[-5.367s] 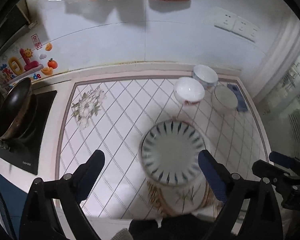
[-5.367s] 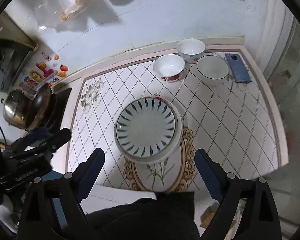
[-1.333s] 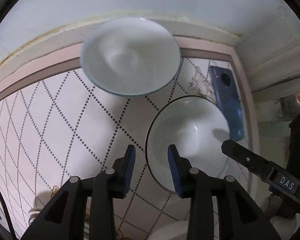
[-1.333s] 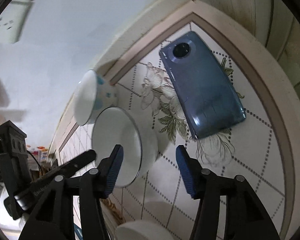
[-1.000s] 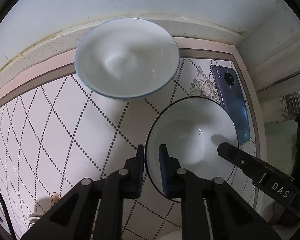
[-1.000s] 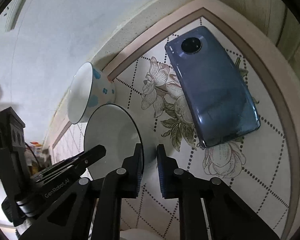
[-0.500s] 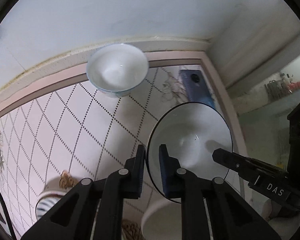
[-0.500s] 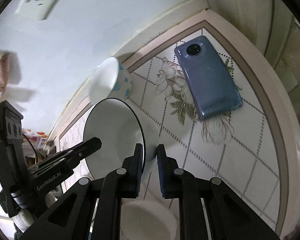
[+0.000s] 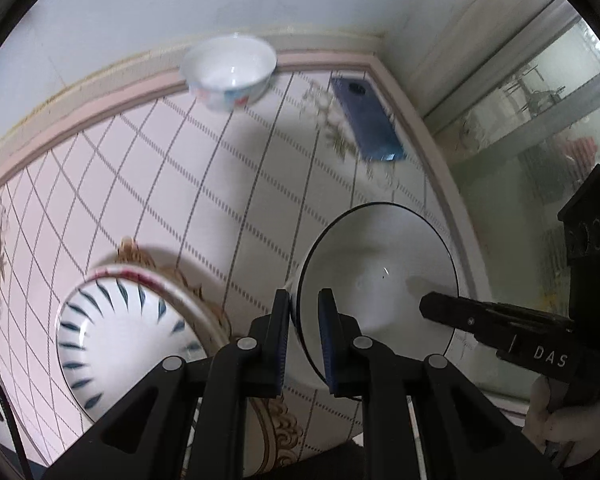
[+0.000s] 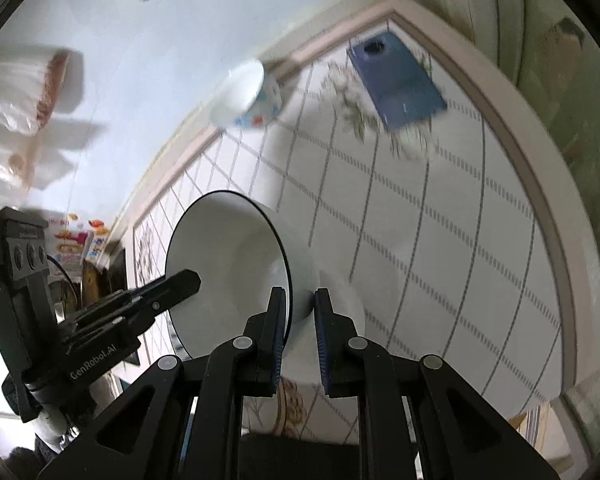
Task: Organize plates and bowls
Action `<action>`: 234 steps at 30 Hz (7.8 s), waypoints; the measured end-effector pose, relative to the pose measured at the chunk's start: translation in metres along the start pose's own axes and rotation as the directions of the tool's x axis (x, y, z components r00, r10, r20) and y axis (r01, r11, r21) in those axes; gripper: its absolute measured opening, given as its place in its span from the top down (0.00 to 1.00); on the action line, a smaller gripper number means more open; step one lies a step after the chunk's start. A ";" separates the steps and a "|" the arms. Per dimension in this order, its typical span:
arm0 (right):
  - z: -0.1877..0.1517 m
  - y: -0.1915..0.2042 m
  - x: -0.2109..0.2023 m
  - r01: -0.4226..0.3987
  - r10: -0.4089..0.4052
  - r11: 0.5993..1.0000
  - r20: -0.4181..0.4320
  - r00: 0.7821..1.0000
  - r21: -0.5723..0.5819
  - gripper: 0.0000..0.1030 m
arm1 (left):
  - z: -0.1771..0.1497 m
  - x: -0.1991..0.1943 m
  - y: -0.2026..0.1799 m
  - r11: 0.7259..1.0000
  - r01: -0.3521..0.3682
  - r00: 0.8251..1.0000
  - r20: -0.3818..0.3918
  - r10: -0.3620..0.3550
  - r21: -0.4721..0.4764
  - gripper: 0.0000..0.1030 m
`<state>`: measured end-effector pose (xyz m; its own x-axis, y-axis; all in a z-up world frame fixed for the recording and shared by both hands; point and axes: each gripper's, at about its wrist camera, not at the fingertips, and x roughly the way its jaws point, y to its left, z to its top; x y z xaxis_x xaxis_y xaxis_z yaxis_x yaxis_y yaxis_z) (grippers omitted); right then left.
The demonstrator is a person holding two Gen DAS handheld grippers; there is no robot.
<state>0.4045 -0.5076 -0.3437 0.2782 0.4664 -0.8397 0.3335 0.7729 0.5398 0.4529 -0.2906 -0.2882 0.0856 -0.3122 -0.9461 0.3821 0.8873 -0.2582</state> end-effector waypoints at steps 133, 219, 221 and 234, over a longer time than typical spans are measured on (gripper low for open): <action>-0.030 -0.004 0.024 0.064 -0.064 0.998 -0.030 0.997 0.002 0.83 | -0.032 0.025 0.000 0.998 -0.061 0.997 -0.047 0.062 0.014 0.88; -0.016 -0.045 0.106 -0.150 0.167 0.973 -0.088 0.982 0.173 0.48 | 0.012 0.101 0.028 0.962 0.189 0.961 -0.163 -0.223 -0.199 0.49; -0.015 -0.045 0.106 -0.149 0.167 0.974 -0.094 0.982 0.169 0.48 | 0.010 0.099 0.030 0.963 0.177 0.964 -0.161 -0.211 -0.201 0.49; -0.008 -0.019 0.092 -0.189 0.206 0.968 -0.089 0.975 0.162 0.48 | 0.012 0.051 0.041 0.970 0.133 0.982 -0.108 -0.157 -0.203 0.49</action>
<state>0.4159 -0.4762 -0.4316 0.2591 0.6519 -0.7126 0.4164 0.5903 0.6914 0.4835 -0.2745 -0.3447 -0.0751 -0.4090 -0.9095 0.1950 0.8884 -0.4156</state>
